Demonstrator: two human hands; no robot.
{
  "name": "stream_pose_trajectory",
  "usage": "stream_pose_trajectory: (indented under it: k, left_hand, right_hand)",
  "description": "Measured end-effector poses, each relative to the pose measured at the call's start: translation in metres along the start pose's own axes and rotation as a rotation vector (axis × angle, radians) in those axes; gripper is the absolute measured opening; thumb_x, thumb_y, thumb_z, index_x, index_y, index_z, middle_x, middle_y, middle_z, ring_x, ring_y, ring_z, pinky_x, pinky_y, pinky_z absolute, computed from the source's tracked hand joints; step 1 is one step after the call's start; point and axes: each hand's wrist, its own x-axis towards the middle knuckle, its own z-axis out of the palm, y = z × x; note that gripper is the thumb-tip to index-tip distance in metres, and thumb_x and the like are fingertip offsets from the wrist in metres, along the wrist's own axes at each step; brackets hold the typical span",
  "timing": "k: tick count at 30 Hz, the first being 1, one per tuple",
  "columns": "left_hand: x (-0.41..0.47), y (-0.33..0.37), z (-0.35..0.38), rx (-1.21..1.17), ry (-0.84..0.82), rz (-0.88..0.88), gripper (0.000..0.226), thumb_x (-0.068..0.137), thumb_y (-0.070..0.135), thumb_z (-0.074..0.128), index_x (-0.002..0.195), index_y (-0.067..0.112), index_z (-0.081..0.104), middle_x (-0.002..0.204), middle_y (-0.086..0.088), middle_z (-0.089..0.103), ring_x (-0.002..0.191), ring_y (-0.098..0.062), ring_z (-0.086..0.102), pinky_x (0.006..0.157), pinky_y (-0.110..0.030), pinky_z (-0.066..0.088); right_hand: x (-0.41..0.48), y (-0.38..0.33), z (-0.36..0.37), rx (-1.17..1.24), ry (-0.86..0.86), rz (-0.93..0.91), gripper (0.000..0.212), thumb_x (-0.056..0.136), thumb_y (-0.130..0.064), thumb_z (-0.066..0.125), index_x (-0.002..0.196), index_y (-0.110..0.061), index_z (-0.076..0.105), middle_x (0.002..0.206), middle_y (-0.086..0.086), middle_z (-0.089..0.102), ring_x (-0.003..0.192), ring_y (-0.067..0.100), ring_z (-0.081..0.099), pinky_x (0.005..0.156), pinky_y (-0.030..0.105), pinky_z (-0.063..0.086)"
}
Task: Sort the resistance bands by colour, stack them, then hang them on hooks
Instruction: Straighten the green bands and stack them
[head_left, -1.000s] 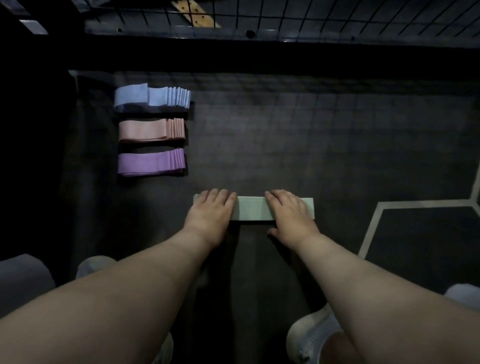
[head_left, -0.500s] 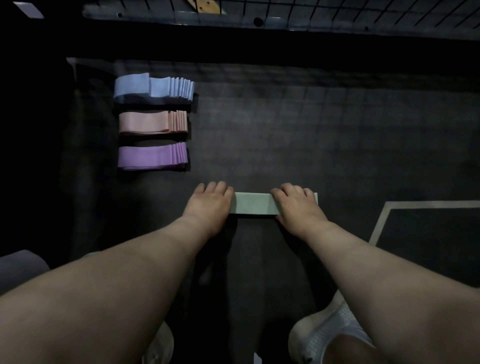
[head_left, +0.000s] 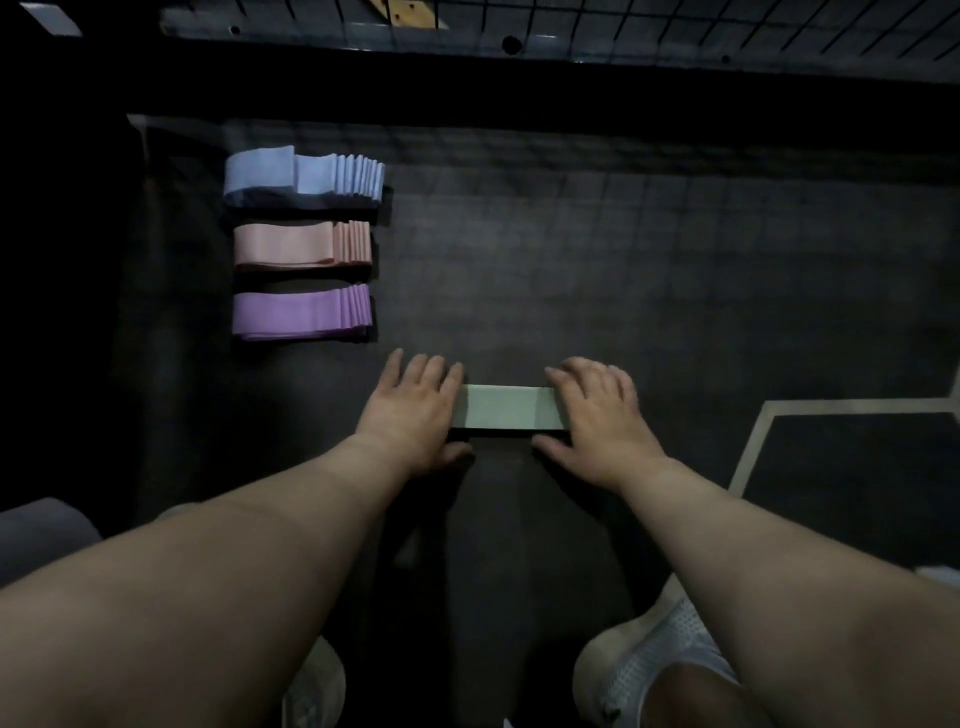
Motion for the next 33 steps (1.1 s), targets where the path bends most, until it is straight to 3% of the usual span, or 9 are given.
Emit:
stream_pose_trajectory:
  k: [3,6,8,11,17,23,27,30,33]
  left_hand:
    - [-0.011,0.003,0.0,-0.229,0.201,-0.216,0.08,0.088,0.058,0.046,0.152,0.018,0.022,0.157,-0.008,0.023,0.147,-0.026,0.017,0.12,-0.049,0.006]
    - [-0.015,0.011,-0.004,-0.615,0.4,-0.688,0.073,0.084,0.046,0.06,0.145,0.015,0.033,0.148,-0.012,0.032,0.137,-0.032,0.029,0.111,-0.047,0.022]
    - [-0.013,0.012,-0.006,-0.889,0.326,-0.925,0.076,0.084,0.046,0.063,0.146,0.015,0.031,0.147,-0.012,0.031,0.136,-0.035,0.03,0.109,-0.047,0.026]
    - [-0.009,0.011,-0.002,-1.089,0.144,-1.008,0.081,0.083,0.048,0.065,0.148,0.016,0.028,0.15,-0.011,0.029,0.14,-0.033,0.027,0.111,-0.047,0.026]
    - [-0.008,0.015,0.005,-1.078,-0.006,-1.008,0.059,0.092,0.04,0.054,0.14,0.009,0.041,0.146,-0.017,0.032,0.136,-0.037,0.029,0.11,-0.043,0.03]
    - [-0.007,0.021,0.012,-0.999,-0.045,-0.969,0.046,0.101,0.029,0.037,0.142,0.008,0.035,0.147,-0.018,0.025,0.134,-0.037,0.027,0.11,-0.041,0.028]
    - [-0.006,0.022,0.013,-1.034,-0.014,-1.004,0.046,0.101,0.026,0.04,0.144,0.009,0.034,0.148,-0.018,0.027,0.136,-0.037,0.028,0.111,-0.041,0.028]
    - [-0.004,0.018,0.012,-1.127,0.026,-1.058,0.048,0.097,0.026,0.047,0.142,0.009,0.039,0.148,-0.017,0.031,0.136,-0.037,0.03,0.111,-0.038,0.028]
    - [-0.002,0.013,0.01,-1.176,0.047,-1.093,0.054,0.091,0.032,0.057,0.137,0.007,0.045,0.144,-0.02,0.038,0.134,-0.038,0.036,0.11,-0.035,0.03]
  right_hand:
    - [-0.015,-0.002,0.003,0.39,0.347,0.508,0.048,0.087,-0.036,0.062,0.127,-0.01,0.053,0.135,0.014,0.045,0.128,0.034,0.042,0.108,0.045,0.029]
    - [-0.017,-0.002,0.001,0.701,0.377,0.964,0.047,0.09,-0.036,0.063,0.126,-0.011,0.047,0.139,0.013,0.04,0.127,0.035,0.042,0.108,0.045,0.031]
    - [-0.018,0.0,0.004,0.778,0.359,0.952,0.05,0.089,-0.037,0.065,0.127,-0.012,0.044,0.137,0.012,0.041,0.123,0.034,0.045,0.107,0.047,0.036]
    - [-0.015,0.002,0.007,0.837,0.345,0.896,0.044,0.089,-0.036,0.065,0.121,-0.014,0.044,0.131,0.011,0.047,0.118,0.032,0.051,0.104,0.049,0.042]
    - [-0.01,0.005,0.003,0.91,0.297,0.915,0.024,0.09,-0.017,0.057,0.111,-0.011,0.049,0.119,0.014,0.055,0.106,0.03,0.056,0.093,0.038,0.046]
    - [-0.013,0.009,0.01,0.839,0.322,0.834,0.017,0.094,-0.016,0.058,0.108,-0.014,0.047,0.115,0.007,0.05,0.107,0.027,0.055,0.094,0.039,0.047]
    - [-0.011,0.008,0.012,0.811,0.312,0.842,0.019,0.094,-0.018,0.061,0.105,-0.019,0.045,0.114,0.003,0.048,0.112,0.027,0.053,0.097,0.041,0.045]
    - [-0.012,0.003,0.009,0.617,0.335,0.865,0.032,0.089,-0.022,0.066,0.114,-0.016,0.049,0.13,0.009,0.046,0.123,0.03,0.046,0.105,0.045,0.038]
    - [-0.008,-0.02,0.006,0.424,0.428,0.503,0.026,0.084,-0.015,0.066,0.11,-0.01,0.061,0.122,0.013,0.051,0.113,0.032,0.048,0.1,0.039,0.035]
